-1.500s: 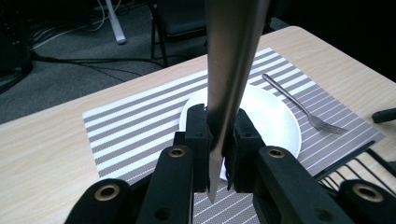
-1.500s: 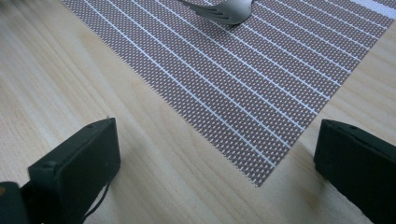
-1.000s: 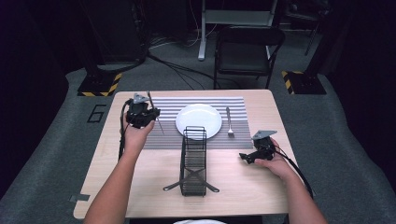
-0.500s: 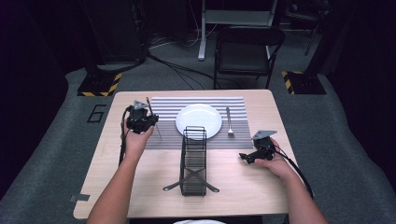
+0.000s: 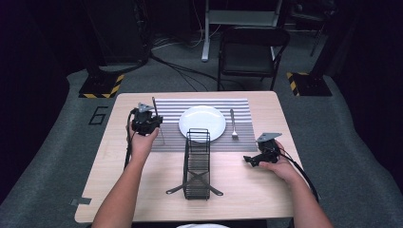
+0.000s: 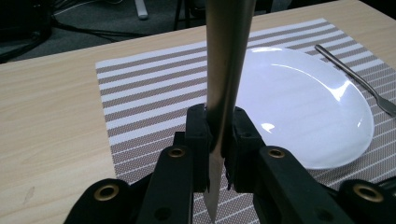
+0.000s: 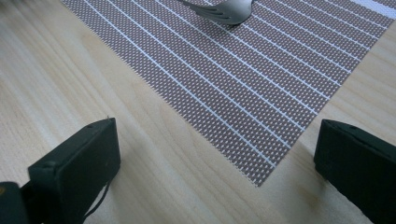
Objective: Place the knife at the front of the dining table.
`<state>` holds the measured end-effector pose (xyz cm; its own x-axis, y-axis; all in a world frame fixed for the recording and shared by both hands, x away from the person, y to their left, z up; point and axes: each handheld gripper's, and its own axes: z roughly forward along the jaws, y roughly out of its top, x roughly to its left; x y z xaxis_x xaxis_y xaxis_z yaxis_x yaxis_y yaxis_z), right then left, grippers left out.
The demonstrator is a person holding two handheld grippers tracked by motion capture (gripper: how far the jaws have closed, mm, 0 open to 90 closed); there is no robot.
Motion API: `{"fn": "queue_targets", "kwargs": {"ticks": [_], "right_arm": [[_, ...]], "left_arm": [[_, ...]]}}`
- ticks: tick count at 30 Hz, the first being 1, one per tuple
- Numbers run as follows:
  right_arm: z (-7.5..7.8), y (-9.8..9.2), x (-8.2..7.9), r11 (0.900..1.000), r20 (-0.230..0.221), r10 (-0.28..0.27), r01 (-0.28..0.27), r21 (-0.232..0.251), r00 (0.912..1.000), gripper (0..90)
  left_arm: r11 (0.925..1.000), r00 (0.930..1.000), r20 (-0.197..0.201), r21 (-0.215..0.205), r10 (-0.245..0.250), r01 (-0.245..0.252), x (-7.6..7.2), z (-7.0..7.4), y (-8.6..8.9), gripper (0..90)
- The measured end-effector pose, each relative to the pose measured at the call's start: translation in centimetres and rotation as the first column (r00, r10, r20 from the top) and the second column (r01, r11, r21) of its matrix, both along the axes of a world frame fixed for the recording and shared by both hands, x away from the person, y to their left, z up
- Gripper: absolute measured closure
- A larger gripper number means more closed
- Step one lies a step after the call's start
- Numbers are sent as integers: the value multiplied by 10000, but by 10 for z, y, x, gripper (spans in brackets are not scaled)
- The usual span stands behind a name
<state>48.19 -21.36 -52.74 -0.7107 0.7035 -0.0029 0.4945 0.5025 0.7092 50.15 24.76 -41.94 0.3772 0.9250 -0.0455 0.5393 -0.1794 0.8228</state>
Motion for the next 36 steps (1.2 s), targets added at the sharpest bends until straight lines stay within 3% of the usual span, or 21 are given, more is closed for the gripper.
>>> {"fn": "queue_targets", "kwargs": {"ticks": [3, 9, 15, 33, 36], "right_arm": [[0, 0, 0, 10000, 1, 4, -4, -7, 10000, 0], [0, 0, 0, 10000, -2, -2, 2, -4, 10000, 0], [0, 0, 0, 10000, -2, 2, -2, 1, 10000, 0], [0, 0, 0, 10000, 2, 4, -4, -3, 10000, 0], [0, 0, 0, 10000, 3, 8, -8, -2, 10000, 0]], "left_arm": [[9998, 9996, -204, -135, 170, -172, 6, 0, 2, 808], [9991, 9994, -105, -246, 339, -341, 13, -3, -2, 807], [9995, 9992, -259, -110, 309, -312, 19, -3, -5, 807], [9964, 9977, 4, -506, 678, -677, 31, -12, -6, 811], [9963, 9974, -135, -465, 711, -717, 33, -13, -9, 811]]}}
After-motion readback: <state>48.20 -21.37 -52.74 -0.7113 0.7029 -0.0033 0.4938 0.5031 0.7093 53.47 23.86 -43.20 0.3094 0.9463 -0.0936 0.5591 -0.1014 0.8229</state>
